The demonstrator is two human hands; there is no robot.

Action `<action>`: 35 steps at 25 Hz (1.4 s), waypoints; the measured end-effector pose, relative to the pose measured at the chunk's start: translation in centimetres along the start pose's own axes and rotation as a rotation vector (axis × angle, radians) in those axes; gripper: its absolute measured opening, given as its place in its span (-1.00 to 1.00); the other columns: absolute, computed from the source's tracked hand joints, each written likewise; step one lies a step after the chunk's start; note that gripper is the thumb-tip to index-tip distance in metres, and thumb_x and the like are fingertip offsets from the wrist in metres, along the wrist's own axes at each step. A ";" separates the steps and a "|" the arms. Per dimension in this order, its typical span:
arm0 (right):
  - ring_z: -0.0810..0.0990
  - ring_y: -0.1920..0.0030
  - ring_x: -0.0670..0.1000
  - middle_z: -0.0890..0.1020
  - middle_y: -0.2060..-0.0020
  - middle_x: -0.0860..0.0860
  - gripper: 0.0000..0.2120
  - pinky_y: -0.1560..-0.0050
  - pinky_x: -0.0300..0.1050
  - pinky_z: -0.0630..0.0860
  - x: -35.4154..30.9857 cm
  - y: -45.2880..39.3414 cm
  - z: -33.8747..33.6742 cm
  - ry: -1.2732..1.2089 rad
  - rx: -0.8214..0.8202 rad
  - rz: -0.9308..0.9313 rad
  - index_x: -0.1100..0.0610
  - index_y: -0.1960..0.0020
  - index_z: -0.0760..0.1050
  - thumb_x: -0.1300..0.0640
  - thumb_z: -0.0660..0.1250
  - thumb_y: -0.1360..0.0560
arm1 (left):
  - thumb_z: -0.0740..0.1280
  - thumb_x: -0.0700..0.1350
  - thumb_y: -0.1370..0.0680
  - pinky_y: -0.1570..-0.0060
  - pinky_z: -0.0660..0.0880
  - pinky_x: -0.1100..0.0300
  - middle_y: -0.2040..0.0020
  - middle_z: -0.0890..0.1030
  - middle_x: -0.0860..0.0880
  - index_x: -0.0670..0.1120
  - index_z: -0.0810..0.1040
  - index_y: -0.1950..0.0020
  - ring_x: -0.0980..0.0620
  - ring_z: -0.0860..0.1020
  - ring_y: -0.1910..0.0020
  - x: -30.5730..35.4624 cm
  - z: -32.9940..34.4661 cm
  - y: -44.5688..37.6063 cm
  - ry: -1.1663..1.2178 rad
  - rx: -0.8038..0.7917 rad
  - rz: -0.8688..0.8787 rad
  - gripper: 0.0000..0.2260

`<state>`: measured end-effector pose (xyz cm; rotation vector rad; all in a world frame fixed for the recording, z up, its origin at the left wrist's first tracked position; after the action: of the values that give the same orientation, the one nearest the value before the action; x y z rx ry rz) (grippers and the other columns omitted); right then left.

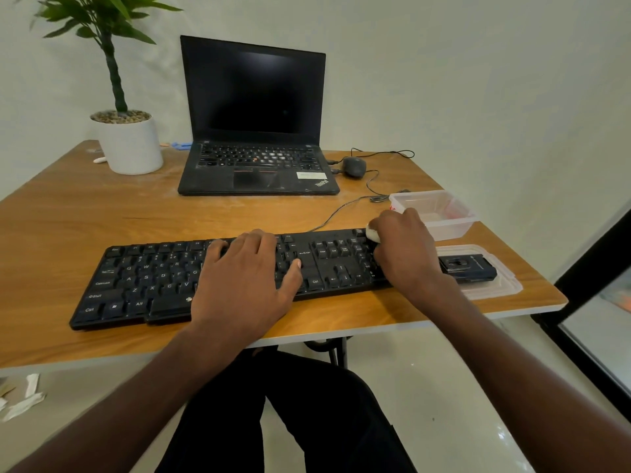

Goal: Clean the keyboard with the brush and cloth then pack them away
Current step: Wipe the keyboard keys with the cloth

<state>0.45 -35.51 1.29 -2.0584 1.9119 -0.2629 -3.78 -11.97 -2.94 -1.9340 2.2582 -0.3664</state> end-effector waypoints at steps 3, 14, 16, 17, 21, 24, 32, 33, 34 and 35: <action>0.46 -0.21 0.09 0.68 -0.14 0.02 -0.58 -0.14 0.07 0.48 -1.4 -0.2 0.6 -0.195 -0.071 -0.062 0.01 -0.27 0.66 0.35 0.37 -0.50 | -0.08 0.30 -0.67 -0.38 0.41 -0.08 -0.31 0.58 -0.07 -0.05 0.44 -0.38 -0.06 0.54 -0.29 -0.1 -0.1 0.2 0.007 0.000 0.016 -0.44; 0.55 -0.10 0.17 0.66 -0.03 0.19 -0.82 -0.01 0.07 0.57 -0.4 0.6 -1.1 0.092 -0.016 0.120 0.17 -0.16 0.64 0.20 0.36 -0.59 | -0.05 0.31 -0.64 -0.38 0.41 -0.09 -0.32 0.60 -0.06 -0.04 0.46 -0.37 -0.06 0.54 -0.31 -0.8 -0.1 0.3 0.054 0.007 0.015 -0.42; 0.52 -0.15 0.16 0.66 -0.03 0.17 -0.85 0.00 0.06 0.55 -1.0 0.7 -1.1 0.133 -0.016 0.067 0.17 -0.13 0.63 0.19 0.38 -0.58 | -0.06 0.31 -0.64 -0.38 0.41 -0.09 -0.31 0.60 -0.06 -0.04 0.46 -0.36 -0.06 0.53 -0.31 -0.7 -0.1 0.3 0.050 0.008 0.015 -0.43; 0.51 -0.16 0.15 0.66 -0.01 0.16 -0.87 0.01 0.05 0.53 -1.1 0.6 -1.0 0.131 -0.011 0.049 0.17 -0.11 0.63 0.20 0.38 -0.58 | -0.06 0.30 -0.64 -0.37 0.41 -0.09 -0.30 0.60 -0.06 -0.04 0.46 -0.35 -0.06 0.54 -0.30 -0.6 -0.1 0.3 0.053 0.008 0.019 -0.44; 0.50 -0.13 0.13 0.67 0.02 0.10 -0.82 0.05 0.05 0.54 -1.5 0.5 -0.1 -0.032 0.010 0.017 0.11 -0.09 0.67 0.26 0.36 -0.54 | -0.08 0.30 -0.65 -0.37 0.42 -0.08 -0.29 0.60 -0.06 -0.04 0.46 -0.34 -0.05 0.54 -0.29 -0.6 -0.3 0.3 0.056 0.007 0.023 -0.44; 0.46 -0.20 0.11 0.66 -0.07 0.05 -0.64 -0.05 0.14 0.55 -2.1 0.5 0.4 -0.150 -0.066 -0.071 -0.01 -0.25 0.66 0.29 0.38 -0.52 | -0.09 0.30 -0.65 -0.39 0.40 -0.07 -0.31 0.59 -0.05 -0.04 0.46 -0.36 -0.05 0.54 -0.30 -0.5 -0.3 0.6 0.051 0.012 0.017 -0.43; 0.55 -0.13 0.15 0.67 -0.05 0.12 -0.74 -0.06 0.08 0.48 1.0 0.7 -0.5 0.138 0.016 0.161 -0.02 -0.26 0.64 0.15 0.32 -0.61 | 0.00 0.29 -0.69 -0.43 0.34 -0.07 -0.36 0.57 -0.03 -0.02 0.44 -0.39 -0.02 0.51 -0.35 -0.6 -0.3 0.6 0.062 0.001 -0.005 -0.50; 0.54 -0.14 0.15 0.67 -0.06 0.12 -0.76 -0.07 0.08 0.48 0.7 0.7 -0.5 0.163 0.004 0.162 0.00 -0.25 0.62 0.13 0.32 -0.61 | 0.00 0.29 -0.69 -0.43 0.34 -0.08 -0.36 0.57 -0.03 -0.02 0.44 -0.38 -0.02 0.52 -0.34 -0.6 -0.2 0.6 0.065 0.001 -0.004 -0.50; 0.53 -0.15 0.14 0.67 -0.07 0.11 -0.77 -0.07 0.08 0.47 0.4 0.8 -0.4 0.167 -0.005 0.144 0.02 -0.24 0.62 0.13 0.32 -0.61 | 0.00 0.28 -0.69 -0.42 0.35 -0.09 -0.35 0.57 -0.03 -0.02 0.44 -0.37 -0.03 0.52 -0.33 -0.5 -0.2 0.6 0.065 0.004 -0.001 -0.51; 0.51 -0.15 0.14 0.67 -0.07 0.10 -0.78 -0.07 0.07 0.47 0.0 0.7 -0.3 0.158 -0.007 0.114 0.04 -0.23 0.62 0.14 0.32 -0.61 | 0.00 0.28 -0.69 -0.41 0.36 -0.09 -0.34 0.58 -0.04 -0.03 0.45 -0.36 -0.04 0.53 -0.32 -0.5 -0.2 0.6 0.066 0.008 0.002 -0.51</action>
<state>-0.34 -35.59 1.36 -1.9775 2.1166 -0.4025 -4.35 -11.36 -2.93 -1.9436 2.2944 -0.4446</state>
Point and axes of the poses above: each hand's wrist, its own y-axis away from the middle knuckle, its own z-axis out of the palm, x = y × z, the point moved 3 cm from there along -y, towards the middle knuckle
